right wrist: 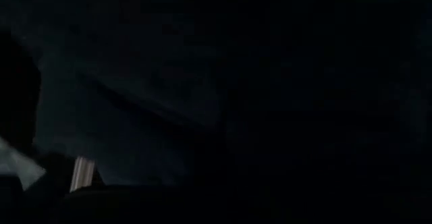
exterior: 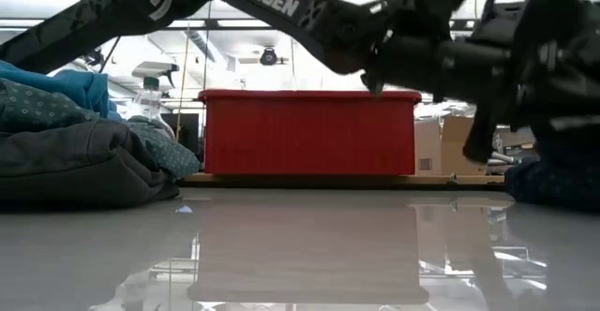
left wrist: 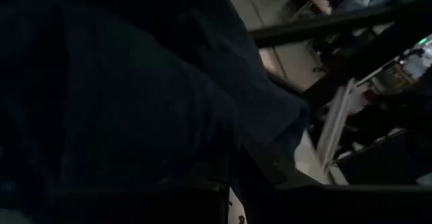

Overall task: Fold laundry
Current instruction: Stack the dark blue shorts on top of the blue shirt

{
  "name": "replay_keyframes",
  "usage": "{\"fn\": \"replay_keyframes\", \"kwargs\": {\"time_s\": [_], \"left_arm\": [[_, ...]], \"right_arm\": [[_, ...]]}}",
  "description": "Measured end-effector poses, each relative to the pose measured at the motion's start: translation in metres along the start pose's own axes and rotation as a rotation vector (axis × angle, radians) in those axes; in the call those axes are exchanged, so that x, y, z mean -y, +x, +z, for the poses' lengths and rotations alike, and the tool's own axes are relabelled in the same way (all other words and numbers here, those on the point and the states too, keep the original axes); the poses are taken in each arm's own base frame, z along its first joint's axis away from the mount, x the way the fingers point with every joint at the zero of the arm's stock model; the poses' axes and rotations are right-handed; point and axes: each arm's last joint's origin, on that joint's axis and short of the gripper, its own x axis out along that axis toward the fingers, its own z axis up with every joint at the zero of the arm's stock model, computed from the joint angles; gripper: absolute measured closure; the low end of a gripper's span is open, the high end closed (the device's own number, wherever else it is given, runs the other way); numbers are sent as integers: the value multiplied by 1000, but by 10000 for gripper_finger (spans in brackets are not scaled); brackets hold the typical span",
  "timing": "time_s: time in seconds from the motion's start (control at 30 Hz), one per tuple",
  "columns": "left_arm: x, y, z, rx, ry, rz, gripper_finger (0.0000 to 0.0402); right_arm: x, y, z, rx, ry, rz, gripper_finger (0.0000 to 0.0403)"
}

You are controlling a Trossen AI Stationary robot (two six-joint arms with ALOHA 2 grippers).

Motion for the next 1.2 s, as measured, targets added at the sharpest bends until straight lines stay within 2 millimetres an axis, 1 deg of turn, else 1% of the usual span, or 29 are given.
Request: {"fn": "replay_keyframes", "kwargs": {"time_s": [0.1,0.23,0.3,0.4,0.53,0.63,0.73,0.8,0.93,1.03,1.1,1.2], "left_arm": [[-5,4,-10,-42,-8,21,379],[-13,2,-20,-152,-5,98,379],[-19,-2,-22,-210,8,137,379],[-30,-11,-19,-280,-58,193,379],[-36,-36,-3,-397,-154,266,379],[-39,-59,8,-495,-125,322,379],[-36,-84,26,-566,-72,368,379],[-35,-101,37,-607,-55,384,379],[-37,-134,50,-716,-73,420,379],[-37,-156,65,-740,-81,437,377],[-37,-170,75,-741,-87,446,370],[-38,-191,91,-715,-91,456,342]], "right_arm": [[4,14,5,28,55,-15,381],[7,26,11,53,180,5,380],[6,30,16,78,213,23,380],[4,33,26,145,244,34,379],[1,32,43,286,272,62,379],[0,29,56,419,299,66,379],[1,22,70,581,347,49,379],[1,16,82,712,367,39,378],[1,0,106,923,376,73,373],[0,-10,120,991,350,78,348],[0,-16,125,997,341,68,318],[1,-23,125,967,351,67,265]]}}
